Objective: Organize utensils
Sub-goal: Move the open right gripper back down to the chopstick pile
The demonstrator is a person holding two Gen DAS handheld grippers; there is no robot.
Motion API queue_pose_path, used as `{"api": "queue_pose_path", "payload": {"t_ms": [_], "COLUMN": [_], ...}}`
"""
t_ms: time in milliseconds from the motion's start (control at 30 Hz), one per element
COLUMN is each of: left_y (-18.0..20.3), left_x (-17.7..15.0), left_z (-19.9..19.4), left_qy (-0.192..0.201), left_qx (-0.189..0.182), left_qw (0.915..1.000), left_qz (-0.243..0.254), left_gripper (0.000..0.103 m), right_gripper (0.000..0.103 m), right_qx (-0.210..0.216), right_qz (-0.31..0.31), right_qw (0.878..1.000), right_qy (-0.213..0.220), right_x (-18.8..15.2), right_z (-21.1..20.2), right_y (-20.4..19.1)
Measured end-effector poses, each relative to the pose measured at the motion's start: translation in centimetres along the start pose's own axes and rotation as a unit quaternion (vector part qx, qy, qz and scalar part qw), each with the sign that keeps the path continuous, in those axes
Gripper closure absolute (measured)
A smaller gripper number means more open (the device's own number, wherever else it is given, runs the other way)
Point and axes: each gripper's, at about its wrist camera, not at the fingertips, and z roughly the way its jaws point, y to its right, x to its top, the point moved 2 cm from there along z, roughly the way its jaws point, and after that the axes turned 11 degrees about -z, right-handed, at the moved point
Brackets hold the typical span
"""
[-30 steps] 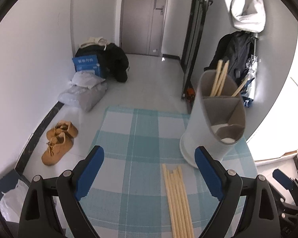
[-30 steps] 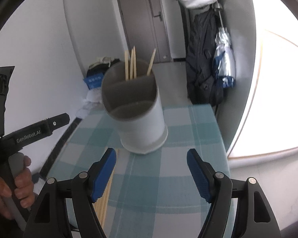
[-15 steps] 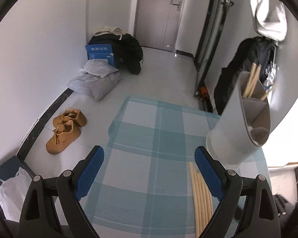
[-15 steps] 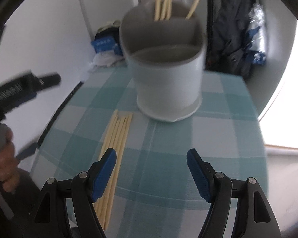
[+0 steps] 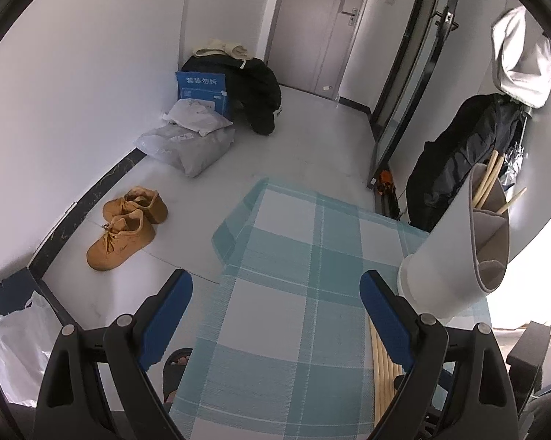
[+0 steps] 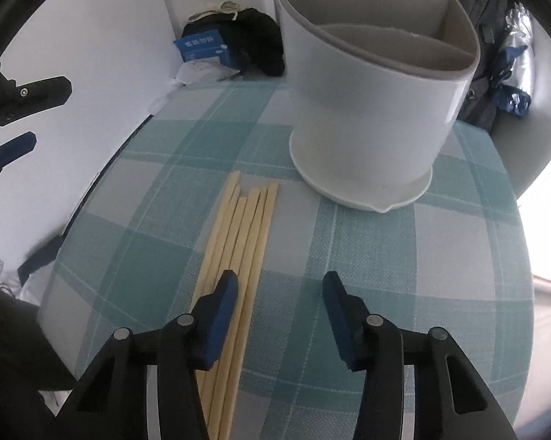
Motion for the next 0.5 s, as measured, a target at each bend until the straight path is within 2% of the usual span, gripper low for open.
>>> {"api": "queue_pose_path", "payload": {"t_ms": [167,500], "left_y": [-0.5,-0.7], "left_x": [0.3,0.3], "left_z": [0.5,0.8], "left_qy": [-0.012,-0.028], "left_qx": [-0.003,-0.007], "left_qw": [0.9999,0.9994], "left_qz": [-0.011,-0.017], "left_gripper": [0.013,0.013], "right_gripper": [0.068,0.071], "right_qx": [-0.008,-0.015], "right_qz": [-0.018,0.000], "right_qw": [1.000,1.000], "right_qy": [-0.003,-0.006], "right_x": [0.0,-1.0], "right_z": [-0.5,-1.1], "right_y": [-0.9,-0.3]}}
